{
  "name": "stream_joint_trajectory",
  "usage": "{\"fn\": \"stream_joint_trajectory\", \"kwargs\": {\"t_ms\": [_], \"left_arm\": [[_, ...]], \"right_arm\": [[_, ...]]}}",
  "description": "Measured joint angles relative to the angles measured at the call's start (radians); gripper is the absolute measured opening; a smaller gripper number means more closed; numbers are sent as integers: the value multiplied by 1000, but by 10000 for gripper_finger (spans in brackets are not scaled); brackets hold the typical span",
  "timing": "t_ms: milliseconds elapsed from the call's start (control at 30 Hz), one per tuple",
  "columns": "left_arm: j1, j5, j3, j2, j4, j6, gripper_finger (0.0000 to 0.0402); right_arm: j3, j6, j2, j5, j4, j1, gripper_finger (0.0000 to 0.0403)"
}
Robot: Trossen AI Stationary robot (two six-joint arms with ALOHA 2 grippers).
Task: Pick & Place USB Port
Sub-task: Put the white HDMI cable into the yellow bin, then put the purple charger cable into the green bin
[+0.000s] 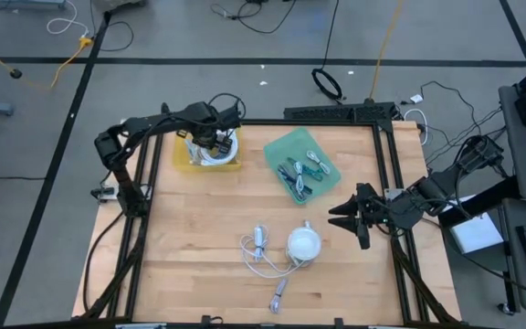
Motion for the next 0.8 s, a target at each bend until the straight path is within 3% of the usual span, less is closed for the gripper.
{"fn": "stream_joint_trajectory", "kwargs": {"t_ms": [267,567,800], "left_arm": [[17,-13,-68,-2,13,12,12],[14,-10,-71,-24,46,19,93],[25,-73,-71,-142,20,9,109]], "right_arm": [[0,18,0,0,0,0,134],[0,18,0,0,0,0,134],[0,18,0,-2,8,0,134]]}}
